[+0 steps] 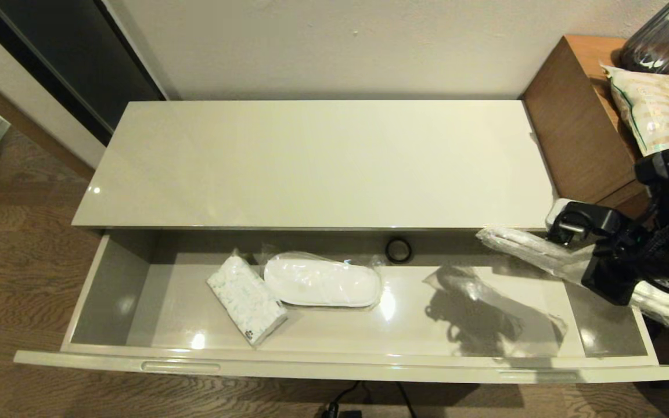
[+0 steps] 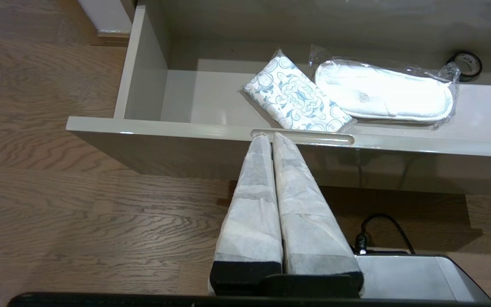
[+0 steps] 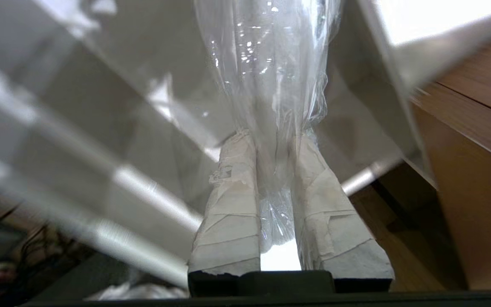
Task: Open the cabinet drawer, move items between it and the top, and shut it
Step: Place the disposable slippers on the table
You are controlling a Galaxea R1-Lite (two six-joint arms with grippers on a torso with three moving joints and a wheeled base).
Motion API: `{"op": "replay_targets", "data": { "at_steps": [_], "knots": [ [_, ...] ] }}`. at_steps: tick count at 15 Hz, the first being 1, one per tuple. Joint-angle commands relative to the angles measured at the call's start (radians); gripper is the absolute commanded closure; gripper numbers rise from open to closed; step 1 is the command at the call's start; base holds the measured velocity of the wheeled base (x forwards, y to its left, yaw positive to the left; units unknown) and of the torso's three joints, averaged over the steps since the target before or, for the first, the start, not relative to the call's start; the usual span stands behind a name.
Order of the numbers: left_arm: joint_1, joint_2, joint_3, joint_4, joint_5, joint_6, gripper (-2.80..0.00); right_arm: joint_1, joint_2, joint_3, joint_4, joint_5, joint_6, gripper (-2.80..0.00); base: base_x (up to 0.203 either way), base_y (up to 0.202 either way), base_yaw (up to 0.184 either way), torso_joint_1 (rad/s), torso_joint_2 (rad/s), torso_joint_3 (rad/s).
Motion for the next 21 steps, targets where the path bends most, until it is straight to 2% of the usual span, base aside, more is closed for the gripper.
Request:
{"op": "replay_targets", "data": {
  "at_steps": [1, 5, 8, 10, 14, 16, 17, 21],
  "knots": [
    [0.0, 0.001, 0.0, 0.0, 0.001, 0.0, 0.0, 0.01, -0.119, -0.069, 0.146, 0.003, -0.006, 0.0, 0.0, 0.0, 0.0, 0.0, 0.0, 0.0],
    [0.0, 0.001, 0.0, 0.0, 0.001, 0.0, 0.0, 0.016, -0.181, -0.116, 0.227, 0.01, -0.007, 0.0, 0.0, 0.0, 0.0, 0.0, 0.0, 0.0],
    [0.0, 0.001, 0.0, 0.0, 0.001, 0.0, 0.0, 0.024, -0.093, -0.215, 0.218, 0.014, -0.002, 0.0, 0.0, 0.0, 0.0, 0.0, 0.0, 0.0],
    [0.0, 0.001, 0.0, 0.0, 0.001, 0.0, 0.0, 0.027, 0.061, -0.363, 0.198, 0.013, 0.011, 0.0, 0.0, 0.0, 0.0, 0.0, 0.0, 0.0],
    [0.0, 0.001, 0.0, 0.0, 0.001, -0.002, 0.0, 0.028, 0.405, -0.806, 0.158, 0.006, 0.041, 0.0, 0.0, 0.0, 0.0, 0.0, 0.0, 0.0],
    [0.0, 0.001, 0.0, 0.0, 0.001, 0.0, 0.0, 0.028, 0.565, -0.938, 0.021, 0.012, 0.046, 0.0, 0.0, 0.0, 0.0, 0.0, 0.0, 0.0],
    [0.0, 0.001, 0.0, 0.0, 0.001, -0.002, 0.0, 0.027, 0.602, -0.952, -0.02, 0.015, 0.047, -2.8, 0.0, 0.0, 0.0, 0.0, 0.0, 0.0],
    [0.0, 0.001, 0.0, 0.0, 0.001, 0.0, 0.0, 0.035, 0.595, -0.962, 0.0, 0.004, 0.053, -2.8, 0.0, 0.0, 0.0, 0.0, 0.0, 0.0]
  ]
}}
